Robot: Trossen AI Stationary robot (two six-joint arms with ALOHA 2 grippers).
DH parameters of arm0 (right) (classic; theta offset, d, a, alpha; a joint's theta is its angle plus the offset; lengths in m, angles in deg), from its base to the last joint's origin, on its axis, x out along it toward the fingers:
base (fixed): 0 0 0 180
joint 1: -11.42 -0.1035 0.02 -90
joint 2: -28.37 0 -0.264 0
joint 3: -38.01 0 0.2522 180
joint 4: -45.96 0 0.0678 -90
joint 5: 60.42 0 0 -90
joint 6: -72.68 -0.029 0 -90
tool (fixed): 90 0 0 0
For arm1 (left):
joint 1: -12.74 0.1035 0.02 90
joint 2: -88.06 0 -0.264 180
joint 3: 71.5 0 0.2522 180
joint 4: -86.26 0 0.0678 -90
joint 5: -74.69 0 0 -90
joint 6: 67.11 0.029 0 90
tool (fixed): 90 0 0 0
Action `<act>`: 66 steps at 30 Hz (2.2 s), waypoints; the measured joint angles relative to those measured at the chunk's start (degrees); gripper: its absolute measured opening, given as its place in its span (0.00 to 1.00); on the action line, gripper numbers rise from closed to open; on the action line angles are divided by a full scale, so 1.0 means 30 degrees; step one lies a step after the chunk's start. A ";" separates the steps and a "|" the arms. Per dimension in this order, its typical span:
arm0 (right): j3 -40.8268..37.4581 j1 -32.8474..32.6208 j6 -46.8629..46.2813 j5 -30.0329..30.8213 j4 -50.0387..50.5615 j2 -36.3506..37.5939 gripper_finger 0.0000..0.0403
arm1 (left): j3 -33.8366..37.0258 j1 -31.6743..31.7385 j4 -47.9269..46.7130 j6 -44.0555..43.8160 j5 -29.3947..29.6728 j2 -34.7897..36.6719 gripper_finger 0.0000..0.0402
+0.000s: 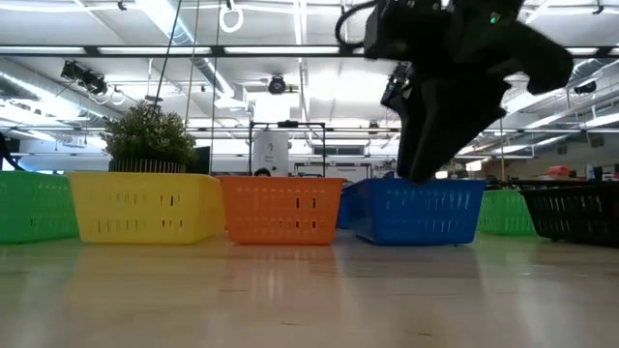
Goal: Stack baskets by color
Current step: Adjust the bottom black bin
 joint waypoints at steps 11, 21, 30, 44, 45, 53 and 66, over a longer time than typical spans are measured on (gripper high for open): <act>-0.0749 -0.3201 -0.4579 0.2770 0.5015 0.5256 0.36 | 0.0000 0.0000 -0.0056 0.0000 0.0036 0.0000 0.29; -0.7018 -0.4525 -1.8727 0.2852 0.6770 0.9900 0.41 | 0.0007 0.0134 -0.0571 0.0261 0.1035 0.0000 0.29; -0.8007 -0.2875 -2.0539 0.2559 0.6294 0.8516 0.57 | 0.0015 0.0597 -0.0672 0.0153 0.0496 0.0000 0.29; -0.7426 -0.3067 -1.8196 -0.0002 0.5686 0.5973 0.12 | 0.0015 0.0634 -0.0674 0.0073 0.0472 -0.0007 0.29; -0.7247 -0.3343 -1.7791 0.0020 0.6079 0.6059 0.07 | 0.0015 0.0634 -0.0678 0.0073 0.0468 -0.0007 0.29; -0.3987 -0.6562 -1.1536 0.0012 0.5458 0.6553 0.03 | 0.0015 0.0627 -0.0678 0.0018 0.0466 -0.0007 0.29; -0.4629 -0.7285 -0.7432 0.1380 0.5244 0.6541 0.02 | 0.0015 0.0627 -0.0671 -0.0070 0.0466 -0.0015 0.29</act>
